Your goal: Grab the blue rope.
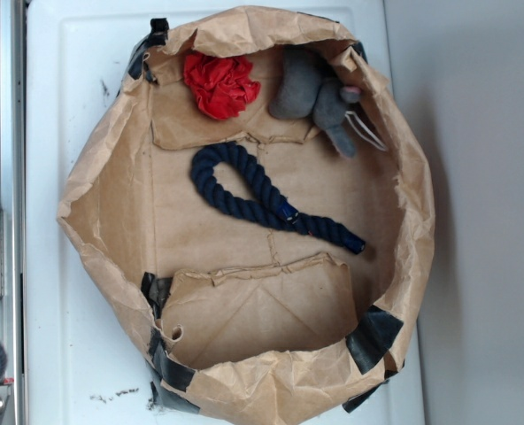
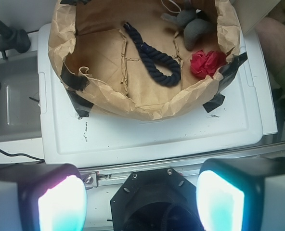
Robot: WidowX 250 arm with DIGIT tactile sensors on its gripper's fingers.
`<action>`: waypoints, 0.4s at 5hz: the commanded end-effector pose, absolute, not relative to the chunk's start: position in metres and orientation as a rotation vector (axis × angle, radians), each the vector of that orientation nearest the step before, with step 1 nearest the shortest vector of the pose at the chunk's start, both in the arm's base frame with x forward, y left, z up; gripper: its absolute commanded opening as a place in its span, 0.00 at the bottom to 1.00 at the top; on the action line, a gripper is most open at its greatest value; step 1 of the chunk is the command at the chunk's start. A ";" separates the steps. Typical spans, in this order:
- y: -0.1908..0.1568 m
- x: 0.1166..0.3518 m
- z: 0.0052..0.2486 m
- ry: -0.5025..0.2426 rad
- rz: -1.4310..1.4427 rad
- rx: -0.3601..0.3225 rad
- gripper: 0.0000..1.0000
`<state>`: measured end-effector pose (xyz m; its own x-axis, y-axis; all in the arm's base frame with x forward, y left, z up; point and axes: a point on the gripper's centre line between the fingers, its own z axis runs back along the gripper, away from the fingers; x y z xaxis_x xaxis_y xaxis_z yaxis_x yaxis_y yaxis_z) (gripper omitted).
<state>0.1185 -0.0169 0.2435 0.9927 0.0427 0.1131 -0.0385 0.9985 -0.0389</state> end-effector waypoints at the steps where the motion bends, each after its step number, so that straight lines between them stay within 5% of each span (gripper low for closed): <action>1: -0.017 0.119 0.243 -0.114 0.041 -0.037 1.00; 2: -0.026 0.162 0.239 -0.145 0.028 -0.012 1.00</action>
